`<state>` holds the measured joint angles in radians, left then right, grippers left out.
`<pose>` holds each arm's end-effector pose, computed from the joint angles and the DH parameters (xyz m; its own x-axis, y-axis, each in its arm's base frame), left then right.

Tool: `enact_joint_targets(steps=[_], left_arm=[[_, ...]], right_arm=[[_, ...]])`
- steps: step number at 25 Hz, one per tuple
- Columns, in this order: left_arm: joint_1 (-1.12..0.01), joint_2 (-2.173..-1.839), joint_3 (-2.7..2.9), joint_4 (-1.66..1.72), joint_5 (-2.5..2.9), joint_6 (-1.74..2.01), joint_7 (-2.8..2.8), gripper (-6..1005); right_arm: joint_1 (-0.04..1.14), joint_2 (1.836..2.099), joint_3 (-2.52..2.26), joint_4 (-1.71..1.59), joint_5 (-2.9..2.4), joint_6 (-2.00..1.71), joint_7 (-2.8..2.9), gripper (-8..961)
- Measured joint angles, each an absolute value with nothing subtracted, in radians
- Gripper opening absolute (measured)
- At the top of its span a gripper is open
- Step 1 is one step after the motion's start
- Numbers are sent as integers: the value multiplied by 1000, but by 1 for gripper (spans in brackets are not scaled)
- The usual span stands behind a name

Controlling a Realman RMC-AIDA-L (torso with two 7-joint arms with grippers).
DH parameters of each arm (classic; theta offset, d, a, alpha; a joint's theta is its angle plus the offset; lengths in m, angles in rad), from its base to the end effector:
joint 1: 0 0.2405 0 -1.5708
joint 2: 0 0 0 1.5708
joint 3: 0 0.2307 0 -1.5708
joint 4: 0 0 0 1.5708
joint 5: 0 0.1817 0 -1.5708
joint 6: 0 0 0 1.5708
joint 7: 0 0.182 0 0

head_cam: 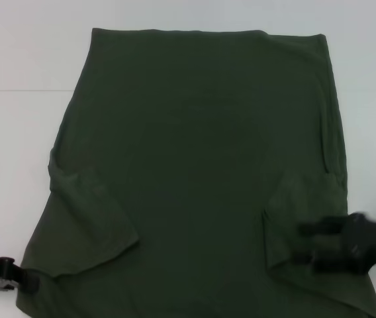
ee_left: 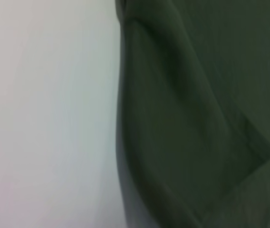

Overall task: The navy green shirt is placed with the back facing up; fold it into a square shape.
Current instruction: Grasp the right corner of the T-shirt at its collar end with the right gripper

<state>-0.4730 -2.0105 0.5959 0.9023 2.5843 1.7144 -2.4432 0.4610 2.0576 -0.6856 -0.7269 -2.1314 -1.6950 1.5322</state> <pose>-0.3056 0.2622 0.0223 0.0904 0.9866 0.1361 0.9893 -0.0733 -0.1258 0.2355 0.2732 -0.0152 0.7646 -0.5063 -0.3988 -0.5546 -0.8321 -0.0068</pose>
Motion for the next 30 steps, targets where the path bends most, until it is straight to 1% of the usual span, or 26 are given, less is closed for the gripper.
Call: enact_joint_targets(steps=[2, 7, 10, 11, 16, 20, 27, 30], left_arm=[[-472, -2007, 582, 903, 2583, 1712, -2432, 25], [-471, -1992, 552, 901, 2582, 1709, -2399, 25], [-470, -1987, 552, 897, 2582, 1709, -2392, 26], [-470, -1982, 553, 891, 2582, 1710, -2382, 26], [-480, -1978, 555, 890, 2582, 1716, -2373, 25], [-487, -1979, 562, 890, 2582, 1716, -2372, 26], [-497, -1985, 561, 884, 2585, 1717, -2371, 25], [-497, -1980, 558, 866, 2583, 1714, -2371, 25]], right_arm=[[465, 2036, -693, -792, -2144, -1728, 1723, 750], [504, 1949, -693, -847, -2239, -1857, 2184, 750], [515, 1924, -669, -871, -2338, -1912, 2384, 748], [518, 1921, -656, -876, -2365, -1921, 2422, 747], [532, 1909, -617, -881, -2523, -1950, 2513, 745], [532, 1915, -616, -882, -2620, -1943, 2510, 745], [524, 1920, -632, -877, -2639, -1932, 2493, 744], [523, 1928, -651, -879, -2658, -1916, 2491, 744]])
